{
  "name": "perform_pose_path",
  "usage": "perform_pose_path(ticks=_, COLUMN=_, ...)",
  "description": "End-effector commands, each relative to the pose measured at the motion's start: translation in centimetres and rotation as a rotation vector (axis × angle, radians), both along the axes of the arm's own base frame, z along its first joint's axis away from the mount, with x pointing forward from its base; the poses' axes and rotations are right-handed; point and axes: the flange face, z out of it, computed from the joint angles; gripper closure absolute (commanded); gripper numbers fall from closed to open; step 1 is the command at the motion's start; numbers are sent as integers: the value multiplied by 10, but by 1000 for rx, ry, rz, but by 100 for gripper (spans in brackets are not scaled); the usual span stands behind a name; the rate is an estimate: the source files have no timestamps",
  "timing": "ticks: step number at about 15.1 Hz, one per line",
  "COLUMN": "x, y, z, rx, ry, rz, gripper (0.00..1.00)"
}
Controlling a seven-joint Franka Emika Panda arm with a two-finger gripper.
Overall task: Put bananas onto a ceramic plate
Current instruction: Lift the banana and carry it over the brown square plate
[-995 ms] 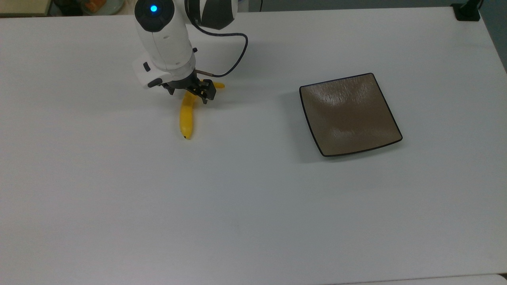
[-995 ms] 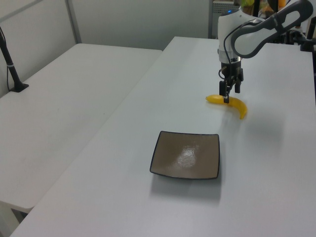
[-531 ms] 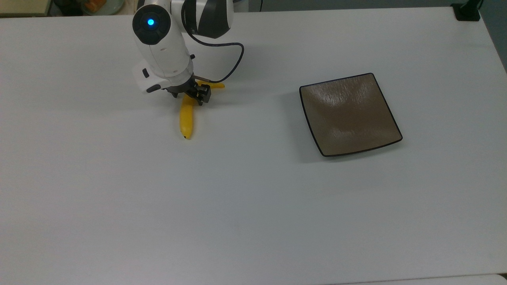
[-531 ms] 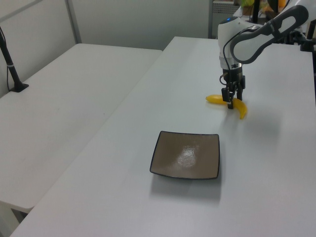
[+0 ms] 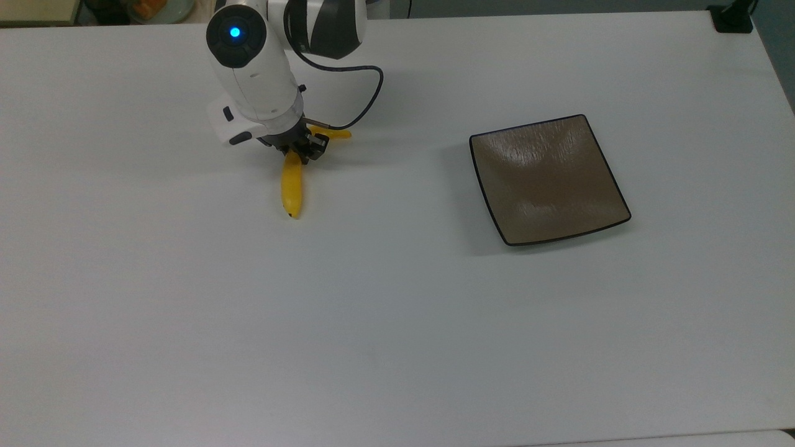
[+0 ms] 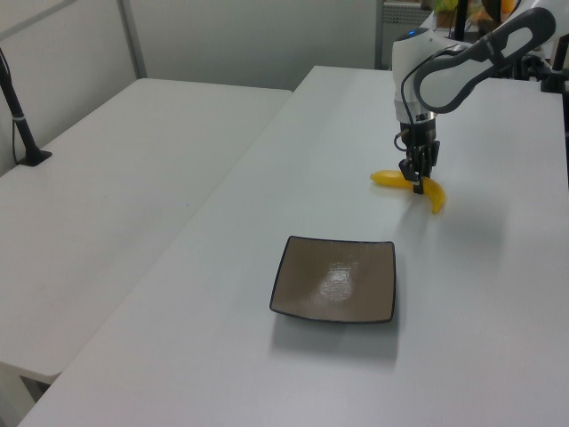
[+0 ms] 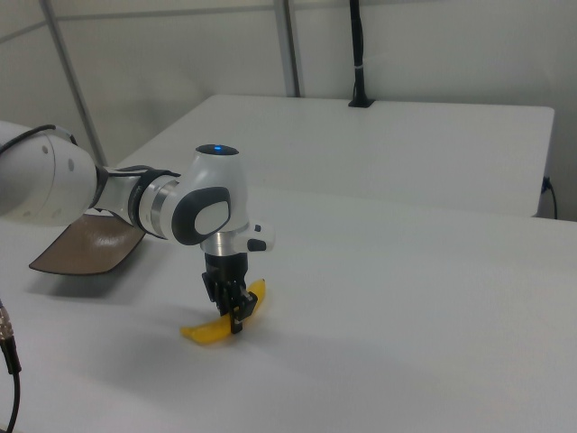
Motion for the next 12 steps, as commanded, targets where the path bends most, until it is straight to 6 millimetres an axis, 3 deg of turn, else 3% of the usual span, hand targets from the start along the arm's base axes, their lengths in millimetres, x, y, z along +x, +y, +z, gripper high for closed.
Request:
perform_pose_path(ticks=1, x=1, y=3, z=10, rx=13, ry=-27, rz=-12, gripper=91)
perform_pose_path(ticks=3, x=5, y=5, z=18, rx=11, ry=-42, rz=-16, gripper=91)
perform_pose_path(ticks=9, x=18, y=12, z=65, rx=13, ry=-117, rz=-7, gripper=88)
perform_pose_path(ticks=12, x=17, y=33, z=77, rx=45, ry=-65, rz=4, gripper=88)
